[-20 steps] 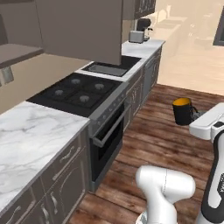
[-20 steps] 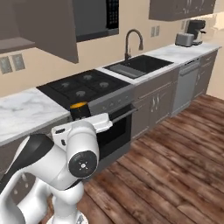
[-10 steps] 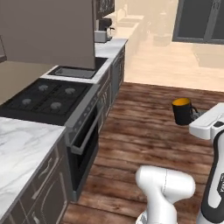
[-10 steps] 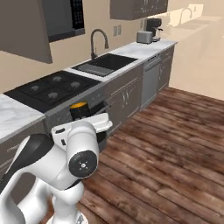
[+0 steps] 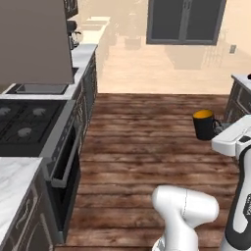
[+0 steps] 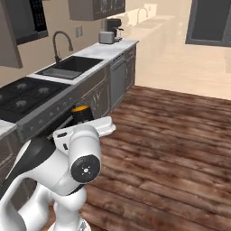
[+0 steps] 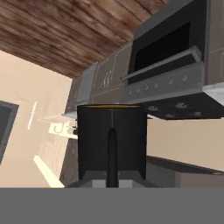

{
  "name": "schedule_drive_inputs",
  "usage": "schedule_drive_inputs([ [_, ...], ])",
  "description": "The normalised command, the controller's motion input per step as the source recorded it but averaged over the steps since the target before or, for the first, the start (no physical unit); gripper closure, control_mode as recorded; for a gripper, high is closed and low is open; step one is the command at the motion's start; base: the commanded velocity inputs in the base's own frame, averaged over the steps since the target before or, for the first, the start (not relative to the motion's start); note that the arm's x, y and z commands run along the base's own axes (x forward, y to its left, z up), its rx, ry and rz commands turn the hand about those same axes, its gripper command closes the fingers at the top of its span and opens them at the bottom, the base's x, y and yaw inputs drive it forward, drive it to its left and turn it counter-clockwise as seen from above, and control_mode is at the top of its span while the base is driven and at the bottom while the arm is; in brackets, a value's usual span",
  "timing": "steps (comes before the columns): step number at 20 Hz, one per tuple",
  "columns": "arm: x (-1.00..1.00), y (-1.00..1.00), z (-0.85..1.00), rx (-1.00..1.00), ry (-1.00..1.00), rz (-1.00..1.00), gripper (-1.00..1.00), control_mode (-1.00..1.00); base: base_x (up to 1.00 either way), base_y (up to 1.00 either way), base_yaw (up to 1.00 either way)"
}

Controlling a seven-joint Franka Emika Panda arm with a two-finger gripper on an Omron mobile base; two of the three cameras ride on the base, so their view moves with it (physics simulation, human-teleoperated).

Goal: Open the cabinet directly in front. Then move the liquor and the mug to the dining counter with the candle on it.

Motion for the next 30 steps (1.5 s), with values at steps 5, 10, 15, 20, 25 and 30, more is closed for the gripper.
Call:
schedule_drive_inputs([
  [5, 0.00, 0.00, 0.00, 0.00, 0.00, 0.00, 1.00, 1.00, 0.00, 0.00, -0.41],
  [10, 0.00, 0.00, 0.00, 0.00, 0.00, 0.00, 1.00, 1.00, 0.00, 0.00, -0.40],
  [15, 0.00, 0.00, 0.00, 0.00, 0.00, 0.00, 1.00, 1.00, 0.00, 0.00, -0.40],
  [20, 0.00, 0.00, 0.00, 0.00, 0.00, 0.00, 1.00, 1.00, 0.00, 0.00, -0.39],
  [25, 0.00, 0.00, 0.00, 0.00, 0.00, 0.00, 1.00, 1.00, 0.00, 0.00, -0.39],
  [30, 0.00, 0.00, 0.00, 0.00, 0.00, 0.00, 1.00, 1.00, 0.06, 0.00, -0.39],
])
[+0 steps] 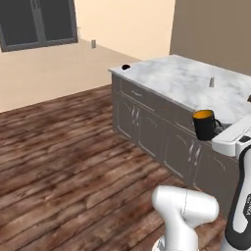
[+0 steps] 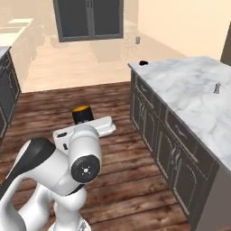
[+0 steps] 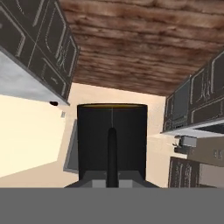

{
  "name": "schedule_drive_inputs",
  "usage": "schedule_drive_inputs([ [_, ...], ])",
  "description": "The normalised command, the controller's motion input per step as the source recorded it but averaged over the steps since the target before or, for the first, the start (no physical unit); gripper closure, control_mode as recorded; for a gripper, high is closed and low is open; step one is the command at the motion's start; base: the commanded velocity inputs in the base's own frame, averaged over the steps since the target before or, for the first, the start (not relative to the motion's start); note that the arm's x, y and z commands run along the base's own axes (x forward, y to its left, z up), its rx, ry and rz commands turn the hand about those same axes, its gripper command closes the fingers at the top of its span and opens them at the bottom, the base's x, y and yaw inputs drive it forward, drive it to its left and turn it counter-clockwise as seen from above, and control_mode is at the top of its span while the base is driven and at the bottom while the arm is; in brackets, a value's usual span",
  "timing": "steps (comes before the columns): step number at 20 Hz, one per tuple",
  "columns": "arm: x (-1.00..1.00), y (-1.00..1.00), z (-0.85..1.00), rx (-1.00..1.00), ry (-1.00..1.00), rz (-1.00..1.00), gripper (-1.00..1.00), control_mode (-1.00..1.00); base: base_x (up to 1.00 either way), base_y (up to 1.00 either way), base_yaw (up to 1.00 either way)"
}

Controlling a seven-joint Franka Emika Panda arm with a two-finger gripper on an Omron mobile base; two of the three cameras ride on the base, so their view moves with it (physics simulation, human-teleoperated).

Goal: Open the cabinet directly in front. Then move the liquor and the mug to the dining counter with the candle on it.

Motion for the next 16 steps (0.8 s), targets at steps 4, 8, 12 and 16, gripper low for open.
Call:
schedule_drive_inputs([
  [4, 0.00, 0.00, 0.00, 0.00, 0.00, 0.00, 1.00, 1.00, 0.17, 0.01, -0.40],
  [8, 0.00, 0.00, 0.00, 0.00, 0.00, 0.00, 1.00, 1.00, 0.23, 0.08, -0.38],
  [12, 0.00, 0.00, 0.00, 0.00, 0.00, 0.00, 1.00, 1.00, 0.28, 0.15, -0.35],
  [16, 0.00, 0.00, 0.00, 0.00, 0.00, 0.00, 1.00, 1.00, 0.34, 0.21, -0.33],
])
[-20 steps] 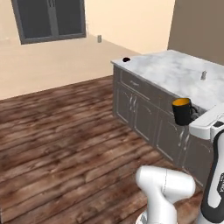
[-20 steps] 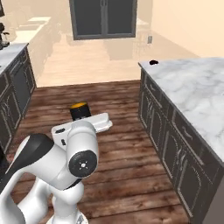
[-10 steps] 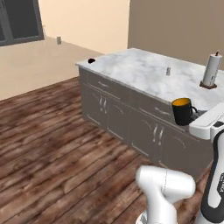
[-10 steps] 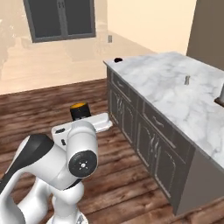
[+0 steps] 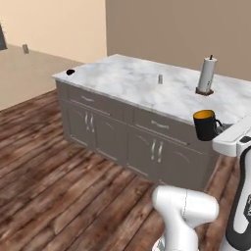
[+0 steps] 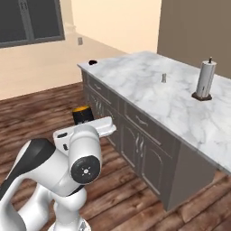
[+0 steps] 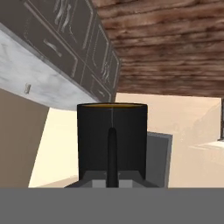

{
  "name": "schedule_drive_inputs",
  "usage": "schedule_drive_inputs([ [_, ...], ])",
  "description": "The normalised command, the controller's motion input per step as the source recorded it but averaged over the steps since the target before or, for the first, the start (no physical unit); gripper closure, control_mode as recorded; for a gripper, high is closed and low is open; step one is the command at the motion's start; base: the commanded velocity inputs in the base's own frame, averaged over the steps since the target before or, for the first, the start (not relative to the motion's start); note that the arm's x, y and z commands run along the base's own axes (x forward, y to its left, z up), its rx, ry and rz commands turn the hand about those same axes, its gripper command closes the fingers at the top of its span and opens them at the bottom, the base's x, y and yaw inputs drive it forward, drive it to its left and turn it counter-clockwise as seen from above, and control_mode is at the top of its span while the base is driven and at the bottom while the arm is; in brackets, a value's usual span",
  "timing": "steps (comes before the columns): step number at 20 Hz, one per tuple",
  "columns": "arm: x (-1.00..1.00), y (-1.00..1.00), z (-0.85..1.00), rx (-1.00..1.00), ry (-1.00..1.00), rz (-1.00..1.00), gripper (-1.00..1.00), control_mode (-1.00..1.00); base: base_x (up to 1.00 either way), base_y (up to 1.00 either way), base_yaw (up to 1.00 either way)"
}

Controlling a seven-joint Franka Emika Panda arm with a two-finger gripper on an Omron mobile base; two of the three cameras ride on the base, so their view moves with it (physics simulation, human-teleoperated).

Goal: Open the cabinet directly in front. Then move the liquor and the mug to the dining counter with the candle on it.

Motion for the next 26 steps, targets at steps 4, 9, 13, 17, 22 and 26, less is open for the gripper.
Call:
schedule_drive_inputs([
  [4, 0.00, 0.00, 0.00, 0.00, 0.00, 0.00, 1.00, 1.00, 0.38, 0.27, -0.31],
  [9, 0.00, 0.00, 0.00, 0.00, 0.00, 0.00, 1.00, 1.00, 0.42, 0.32, -0.30],
  [13, 0.00, 0.00, 0.00, 0.00, 0.00, 0.00, 1.00, 1.00, 0.44, 0.36, -0.30],
  [17, 0.00, 0.00, 0.00, 0.00, 0.00, 0.00, 1.00, 1.00, 0.40, 0.34, -0.29],
  [22, 0.00, 0.00, 0.00, 0.00, 0.00, 0.00, 1.00, 1.00, 0.39, 0.28, -0.28],
  [26, 0.00, 0.00, 0.00, 0.00, 0.00, 0.00, 1.00, 1.00, 0.41, 0.25, -0.27],
])
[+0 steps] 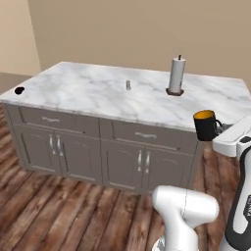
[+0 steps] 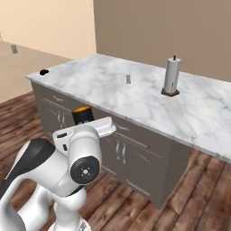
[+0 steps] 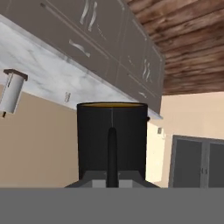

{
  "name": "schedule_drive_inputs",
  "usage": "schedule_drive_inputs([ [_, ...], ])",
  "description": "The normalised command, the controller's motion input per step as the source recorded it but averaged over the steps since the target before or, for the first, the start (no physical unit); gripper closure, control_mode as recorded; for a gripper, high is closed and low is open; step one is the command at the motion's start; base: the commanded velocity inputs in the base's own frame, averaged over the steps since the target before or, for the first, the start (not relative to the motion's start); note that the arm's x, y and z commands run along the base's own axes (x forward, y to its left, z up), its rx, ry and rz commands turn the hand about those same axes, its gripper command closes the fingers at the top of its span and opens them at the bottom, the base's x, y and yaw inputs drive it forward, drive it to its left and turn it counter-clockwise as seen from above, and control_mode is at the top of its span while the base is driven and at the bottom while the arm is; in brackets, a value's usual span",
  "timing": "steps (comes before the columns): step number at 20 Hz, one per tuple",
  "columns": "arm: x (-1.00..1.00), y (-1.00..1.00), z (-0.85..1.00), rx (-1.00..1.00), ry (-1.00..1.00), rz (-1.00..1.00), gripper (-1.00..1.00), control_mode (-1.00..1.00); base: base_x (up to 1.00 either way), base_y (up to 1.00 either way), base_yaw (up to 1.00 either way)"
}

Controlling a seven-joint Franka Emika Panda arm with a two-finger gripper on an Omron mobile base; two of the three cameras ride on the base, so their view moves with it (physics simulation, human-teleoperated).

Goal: Open the cabinet directly in front. Then move the liquor and the mug to the dining counter with the candle on it.

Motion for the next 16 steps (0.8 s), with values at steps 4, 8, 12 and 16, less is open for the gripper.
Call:
schedule_drive_inputs([
  [4, 0.00, 0.00, 0.00, 0.00, 0.00, 0.00, 1.00, 1.00, 0.39, 0.23, -0.27],
  [8, 0.00, 0.00, 0.00, 0.00, 0.00, 0.00, 1.00, 1.00, 0.36, 0.17, -0.23],
  [12, 0.00, 0.00, 0.00, 0.00, 0.00, 0.00, 1.00, 1.00, 0.39, 0.13, -0.19],
  [16, 0.00, 0.00, 0.00, 0.00, 0.00, 0.00, 1.00, 1.00, 0.40, 0.02, -0.14],
])
